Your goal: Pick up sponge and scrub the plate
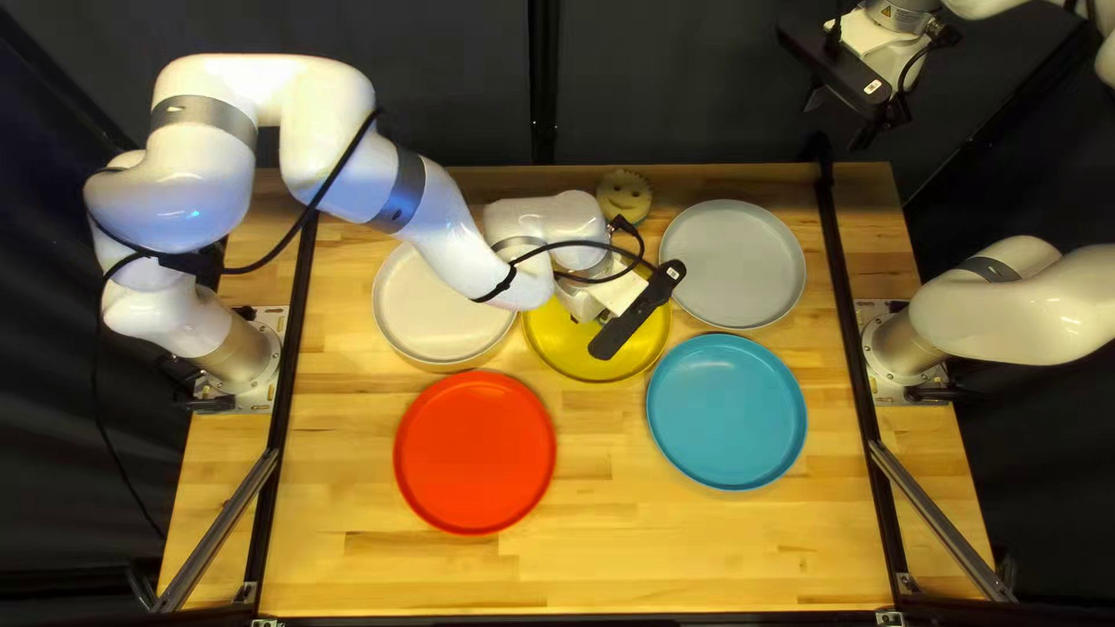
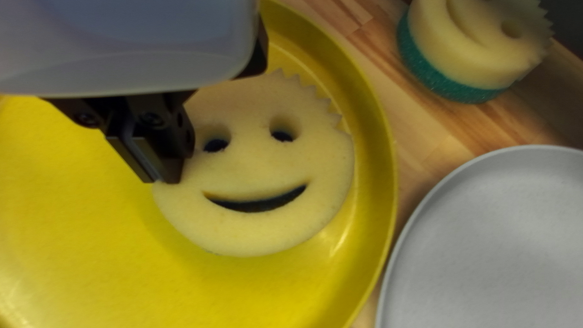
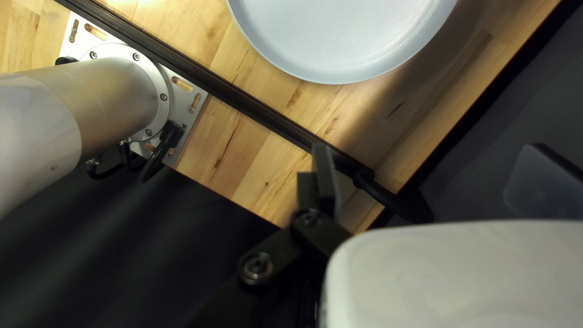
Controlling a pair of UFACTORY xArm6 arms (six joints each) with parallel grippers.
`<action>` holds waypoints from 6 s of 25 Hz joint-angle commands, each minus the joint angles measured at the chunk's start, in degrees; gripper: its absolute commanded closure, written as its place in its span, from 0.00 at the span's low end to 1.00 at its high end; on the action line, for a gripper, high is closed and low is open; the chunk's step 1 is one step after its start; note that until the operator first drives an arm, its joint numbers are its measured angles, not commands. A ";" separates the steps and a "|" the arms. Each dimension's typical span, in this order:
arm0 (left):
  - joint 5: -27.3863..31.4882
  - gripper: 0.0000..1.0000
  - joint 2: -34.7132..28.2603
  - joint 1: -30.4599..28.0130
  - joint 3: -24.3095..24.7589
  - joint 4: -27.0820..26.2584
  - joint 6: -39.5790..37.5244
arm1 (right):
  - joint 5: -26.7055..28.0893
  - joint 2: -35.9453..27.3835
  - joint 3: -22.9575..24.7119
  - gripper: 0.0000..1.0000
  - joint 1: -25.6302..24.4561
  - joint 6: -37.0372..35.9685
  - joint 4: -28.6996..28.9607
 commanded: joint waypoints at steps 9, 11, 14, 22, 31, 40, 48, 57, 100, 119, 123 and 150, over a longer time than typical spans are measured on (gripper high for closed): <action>-2.17 1.00 -0.67 -3.25 1.20 1.02 -2.69 | 0.00 0.00 0.00 0.00 0.00 0.00 0.00; -1.51 1.00 0.80 -2.57 -1.02 0.72 -1.75 | 0.00 0.00 0.00 0.00 0.00 0.00 0.00; -0.28 1.00 3.10 -1.78 -4.72 0.67 -0.72 | 0.00 0.00 0.00 0.00 0.00 0.00 0.00; 1.15 1.00 -4.82 -0.97 2.45 4.22 -4.18 | 0.00 0.00 0.00 0.00 0.00 0.00 0.00; 4.88 1.00 -24.34 0.37 19.42 10.00 -12.48 | 0.00 0.00 0.00 0.00 0.00 0.00 0.00; 5.18 1.00 -39.14 -1.27 37.77 11.73 -20.37 | 0.00 0.00 0.00 0.00 0.00 0.00 0.00; 2.86 1.00 -40.14 -2.27 43.50 10.91 -22.61 | 0.00 0.00 0.00 0.00 0.00 0.00 0.00; -3.48 1.00 -31.41 -1.41 40.54 9.18 -20.32 | 0.00 0.00 0.00 0.00 0.00 0.00 0.00; -5.96 1.00 -36.34 2.35 46.77 6.46 -17.56 | 0.00 0.00 0.00 0.00 0.00 0.00 0.00; -5.49 1.00 -35.46 4.01 46.35 6.22 -18.23 | 0.00 0.00 0.00 0.00 0.00 0.00 0.00; -6.22 1.00 -30.55 5.28 41.44 5.38 -15.21 | 0.00 0.00 0.00 0.00 0.00 0.00 0.00; -3.50 1.00 -40.23 9.13 49.23 3.45 -12.70 | 0.00 0.00 0.00 0.00 0.00 0.00 0.00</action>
